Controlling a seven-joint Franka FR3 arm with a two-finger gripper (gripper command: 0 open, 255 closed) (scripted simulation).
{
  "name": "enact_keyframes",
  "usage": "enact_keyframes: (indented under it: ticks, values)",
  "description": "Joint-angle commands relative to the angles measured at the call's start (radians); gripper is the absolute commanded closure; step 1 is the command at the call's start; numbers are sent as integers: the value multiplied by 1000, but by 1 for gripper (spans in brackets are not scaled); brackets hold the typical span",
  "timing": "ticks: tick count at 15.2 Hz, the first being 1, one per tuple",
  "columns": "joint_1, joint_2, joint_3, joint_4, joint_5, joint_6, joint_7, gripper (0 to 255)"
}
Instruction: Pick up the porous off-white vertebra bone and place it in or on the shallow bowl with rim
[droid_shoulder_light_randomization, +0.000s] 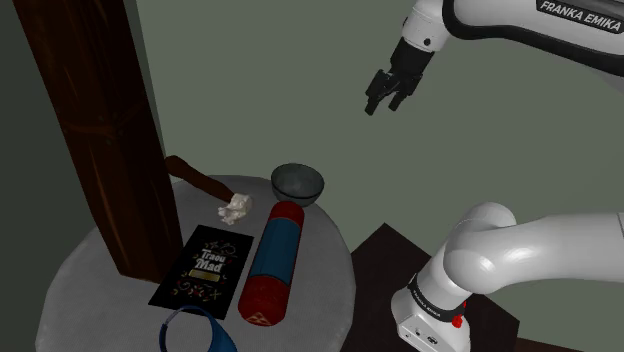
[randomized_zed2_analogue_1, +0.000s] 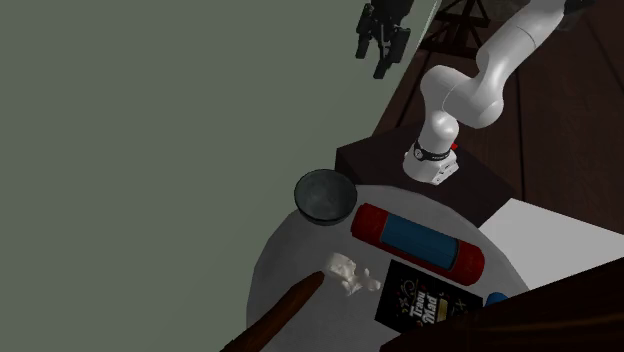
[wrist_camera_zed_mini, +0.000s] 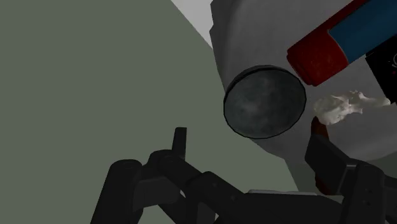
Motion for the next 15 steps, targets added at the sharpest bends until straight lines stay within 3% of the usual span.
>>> enact_keyframes:
  ticks: [1, 8, 15]
  values:
    - [0, 0, 0, 0, 0, 0, 0, 0]
    - [-13, 31, 184, -118, 61, 135, 288, 0]
    - [-41, 170, 378, -140, 98, 276, 585, 0]
